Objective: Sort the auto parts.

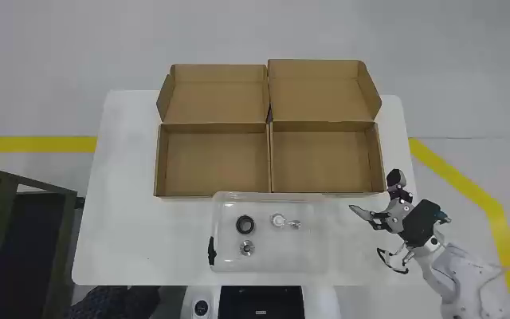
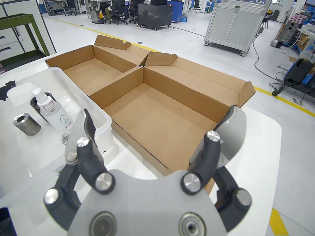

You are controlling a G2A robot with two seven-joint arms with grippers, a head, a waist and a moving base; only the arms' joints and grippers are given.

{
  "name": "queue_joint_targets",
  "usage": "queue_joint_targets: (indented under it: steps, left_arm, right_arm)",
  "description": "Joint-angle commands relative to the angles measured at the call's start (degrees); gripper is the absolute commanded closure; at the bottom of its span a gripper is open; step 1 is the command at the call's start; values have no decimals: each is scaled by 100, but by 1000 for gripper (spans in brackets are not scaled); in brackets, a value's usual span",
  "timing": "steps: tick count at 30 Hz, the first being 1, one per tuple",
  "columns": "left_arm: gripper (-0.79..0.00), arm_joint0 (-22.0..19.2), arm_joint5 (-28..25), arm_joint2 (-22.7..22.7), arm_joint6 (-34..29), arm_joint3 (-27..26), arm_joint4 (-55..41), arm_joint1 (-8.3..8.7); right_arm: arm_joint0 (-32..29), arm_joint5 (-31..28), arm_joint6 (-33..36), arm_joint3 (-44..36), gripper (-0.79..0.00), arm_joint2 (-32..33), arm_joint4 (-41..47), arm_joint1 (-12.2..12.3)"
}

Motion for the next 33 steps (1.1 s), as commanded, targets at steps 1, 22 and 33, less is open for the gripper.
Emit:
queue_joint_targets:
  steps: [1,22,33]
  left_arm:
    - [-784,0,0,0,0,0,0,0]
    - [-785,0,0,0,0,0,0,0]
    - [-785,0,0,0,0,0,0,0]
  right_arm:
    - [0,0,0,0,-785,0,0,0]
    - [17,-7,69,-32,-785,-45,1,-1]
    - [338,-516,898,-546,-785,-444,-225,49]
